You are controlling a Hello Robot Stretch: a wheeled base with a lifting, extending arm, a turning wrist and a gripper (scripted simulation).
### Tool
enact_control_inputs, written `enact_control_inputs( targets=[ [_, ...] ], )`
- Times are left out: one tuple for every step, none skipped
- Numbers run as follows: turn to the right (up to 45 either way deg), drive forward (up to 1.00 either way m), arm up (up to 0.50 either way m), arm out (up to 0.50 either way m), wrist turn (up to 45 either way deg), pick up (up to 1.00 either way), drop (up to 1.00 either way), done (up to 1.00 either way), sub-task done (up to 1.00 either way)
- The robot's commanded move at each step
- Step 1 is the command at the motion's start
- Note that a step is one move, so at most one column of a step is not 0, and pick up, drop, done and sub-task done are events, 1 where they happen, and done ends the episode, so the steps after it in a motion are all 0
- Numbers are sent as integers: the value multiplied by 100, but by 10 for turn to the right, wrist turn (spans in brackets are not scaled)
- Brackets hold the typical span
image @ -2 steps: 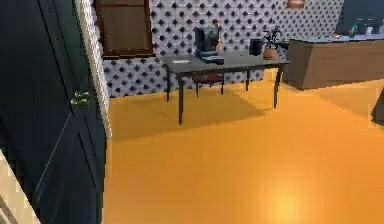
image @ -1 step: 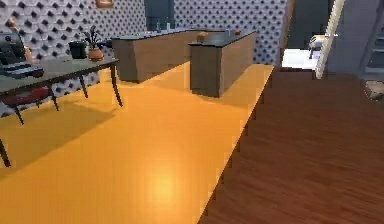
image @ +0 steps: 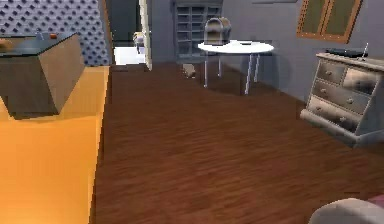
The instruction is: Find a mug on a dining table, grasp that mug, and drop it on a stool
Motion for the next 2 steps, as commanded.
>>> enact_control_inputs(
  targets=[
    [450, 0, 0, 0, 0, 0, 0, 0, 0],
    [-450, 0, 0, 0, 0, 0, 0, 0, 0]
  ],
)
